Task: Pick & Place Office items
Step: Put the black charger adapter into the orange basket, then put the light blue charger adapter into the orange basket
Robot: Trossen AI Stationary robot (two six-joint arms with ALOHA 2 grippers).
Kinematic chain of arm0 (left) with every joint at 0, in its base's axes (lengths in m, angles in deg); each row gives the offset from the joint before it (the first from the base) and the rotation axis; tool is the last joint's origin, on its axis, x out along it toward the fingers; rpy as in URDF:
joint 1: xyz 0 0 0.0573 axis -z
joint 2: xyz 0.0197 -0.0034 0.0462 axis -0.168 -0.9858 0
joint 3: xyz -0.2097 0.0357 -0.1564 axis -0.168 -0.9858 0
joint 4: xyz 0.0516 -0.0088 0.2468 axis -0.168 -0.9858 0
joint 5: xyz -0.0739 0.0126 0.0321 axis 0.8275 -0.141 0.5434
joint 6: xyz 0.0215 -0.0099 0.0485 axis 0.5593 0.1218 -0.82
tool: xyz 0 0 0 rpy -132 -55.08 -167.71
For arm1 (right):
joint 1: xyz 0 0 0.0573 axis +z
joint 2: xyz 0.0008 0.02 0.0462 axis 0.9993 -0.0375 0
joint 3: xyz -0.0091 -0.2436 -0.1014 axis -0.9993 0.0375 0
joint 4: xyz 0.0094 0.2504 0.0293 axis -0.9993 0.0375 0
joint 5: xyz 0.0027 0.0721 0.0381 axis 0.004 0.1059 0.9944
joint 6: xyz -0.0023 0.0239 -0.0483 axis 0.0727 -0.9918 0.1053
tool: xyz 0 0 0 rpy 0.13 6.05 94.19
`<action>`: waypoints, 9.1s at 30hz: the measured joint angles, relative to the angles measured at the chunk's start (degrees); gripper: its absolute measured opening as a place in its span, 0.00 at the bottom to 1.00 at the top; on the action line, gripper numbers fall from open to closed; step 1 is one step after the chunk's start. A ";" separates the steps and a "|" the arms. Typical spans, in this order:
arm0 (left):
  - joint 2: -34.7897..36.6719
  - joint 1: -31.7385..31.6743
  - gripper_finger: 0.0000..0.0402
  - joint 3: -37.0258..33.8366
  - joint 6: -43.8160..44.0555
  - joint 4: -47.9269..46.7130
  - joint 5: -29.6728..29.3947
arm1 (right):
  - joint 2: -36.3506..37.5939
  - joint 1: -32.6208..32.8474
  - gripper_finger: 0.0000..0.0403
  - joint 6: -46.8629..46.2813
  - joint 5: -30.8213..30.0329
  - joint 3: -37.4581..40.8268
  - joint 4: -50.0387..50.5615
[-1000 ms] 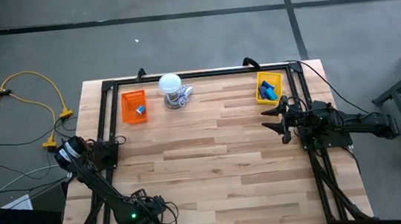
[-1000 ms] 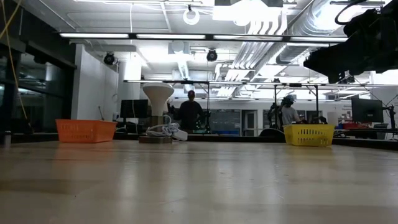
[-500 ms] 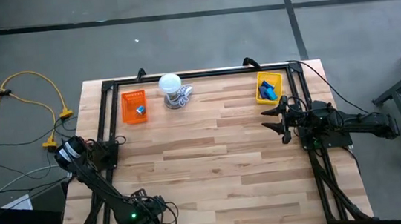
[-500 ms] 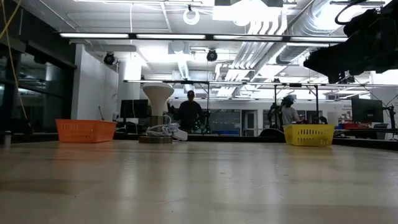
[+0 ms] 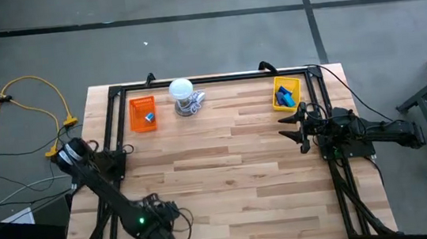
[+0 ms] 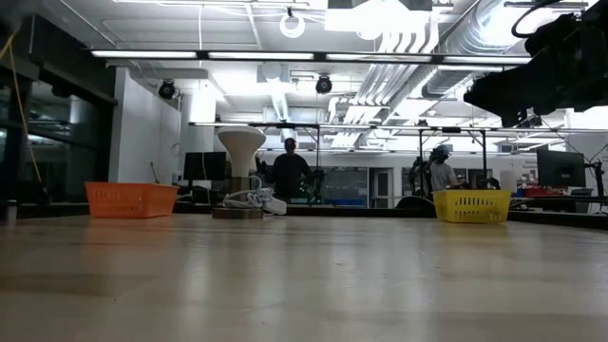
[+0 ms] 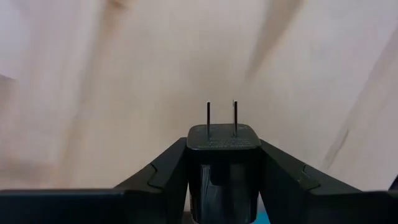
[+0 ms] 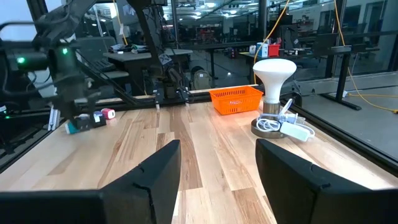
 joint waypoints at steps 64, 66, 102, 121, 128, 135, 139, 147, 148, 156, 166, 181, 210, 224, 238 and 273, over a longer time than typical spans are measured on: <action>27.47 -101.55 0.39 -20.87 -65.34 -2.70 8.76 | 0.00 0.00 0.48 0.00 0.00 0.02 0.00; 27.03 -101.53 0.39 -20.87 -65.34 -2.70 8.78 | 0.00 0.00 0.48 0.00 0.00 0.00 0.00; 32.47 -102.19 0.47 -15.46 -69.83 -4.30 9.26 | 0.00 0.00 0.48 0.00 0.00 0.00 0.00; 44.88 -62.38 0.47 -13.20 -51.86 -12.80 15.42 | 0.00 0.00 0.48 0.01 0.00 0.01 0.00; 41.16 -45.36 0.47 -13.20 -44.35 -6.95 13.09 | 0.00 0.01 0.48 0.00 0.00 0.01 0.00; 33.09 -33.03 0.47 -13.20 -46.58 0.09 13.84 | 0.00 0.00 0.48 0.00 0.00 0.00 0.00; 29.49 -26.82 0.47 -13.20 -49.47 5.28 14.46 | 0.00 0.02 0.48 0.00 0.00 0.02 0.00; 26.54 -15.01 0.46 -13.20 -50.04 9.31 12.43 | 0.00 0.02 0.48 0.00 0.00 0.02 -0.02; 26.45 -13.24 0.46 -13.21 -49.85 9.26 11.70 | 0.00 0.01 0.48 0.00 0.00 0.00 -0.02; 25.50 -2.90 0.42 -13.07 -44.80 11.18 9.33 | 0.00 0.00 0.48 0.00 0.00 0.00 -0.02; 19.71 1.18 0.42 -1.92 -50.15 2.22 9.33 | 0.00 0.01 0.48 0.00 0.00 0.00 -0.01; 5.48 5.13 0.42 5.33 -54.87 -3.52 9.59 | 0.00 0.01 0.48 0.00 0.00 0.01 -0.02; -2.00 10.86 0.42 5.31 -54.80 -2.59 4.83 | -0.02 0.02 0.48 0.00 0.00 0.00 0.00; -4.10 11.99 0.42 5.27 -55.40 -2.58 3.27 | -0.02 0.02 0.48 0.00 0.00 0.00 0.00; -6.20 11.90 0.42 5.25 -56.86 -1.71 2.55 | -0.02 0.02 0.48 0.00 0.00 0.00 0.00; -6.79 11.77 0.34 5.29 -55.85 -1.30 2.99 | 0.00 0.01 0.48 0.00 0.00 0.01 0.00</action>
